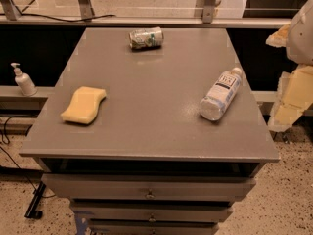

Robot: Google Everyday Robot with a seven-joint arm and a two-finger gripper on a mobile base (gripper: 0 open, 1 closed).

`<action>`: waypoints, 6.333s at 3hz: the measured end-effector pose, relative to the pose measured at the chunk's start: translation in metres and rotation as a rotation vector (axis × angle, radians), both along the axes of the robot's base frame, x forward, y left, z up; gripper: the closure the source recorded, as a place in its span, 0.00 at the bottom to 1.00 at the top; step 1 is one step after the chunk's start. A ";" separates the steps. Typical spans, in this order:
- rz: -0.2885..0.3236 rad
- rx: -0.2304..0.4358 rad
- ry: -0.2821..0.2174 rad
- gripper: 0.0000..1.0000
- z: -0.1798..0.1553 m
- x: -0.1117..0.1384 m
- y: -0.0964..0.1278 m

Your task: Move 7up can near sponge

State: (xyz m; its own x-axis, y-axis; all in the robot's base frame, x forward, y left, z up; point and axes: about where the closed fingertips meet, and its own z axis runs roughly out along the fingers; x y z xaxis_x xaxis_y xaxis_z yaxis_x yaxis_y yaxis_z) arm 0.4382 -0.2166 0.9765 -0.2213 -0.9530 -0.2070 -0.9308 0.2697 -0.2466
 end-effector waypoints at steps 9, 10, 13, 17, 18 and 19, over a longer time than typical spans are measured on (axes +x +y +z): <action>0.096 0.430 -0.204 0.00 -0.010 0.261 0.177; 0.140 0.409 -0.202 0.00 -0.030 0.282 0.218; 0.067 0.347 -0.182 0.00 -0.087 0.352 0.236; -0.013 0.369 -0.094 0.00 -0.115 0.394 0.241; 0.002 0.372 -0.072 0.18 -0.123 0.395 0.247; 0.010 0.364 -0.052 0.42 -0.131 0.394 0.245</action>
Offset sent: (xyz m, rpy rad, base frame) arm 0.0966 -0.0244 0.0438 0.1889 -0.1992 -0.0468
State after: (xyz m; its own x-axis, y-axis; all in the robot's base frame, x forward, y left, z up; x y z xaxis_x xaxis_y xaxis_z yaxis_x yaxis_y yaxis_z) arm 0.8323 0.0289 0.8459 -0.1929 -0.8166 -0.5440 -0.9226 0.3397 -0.1829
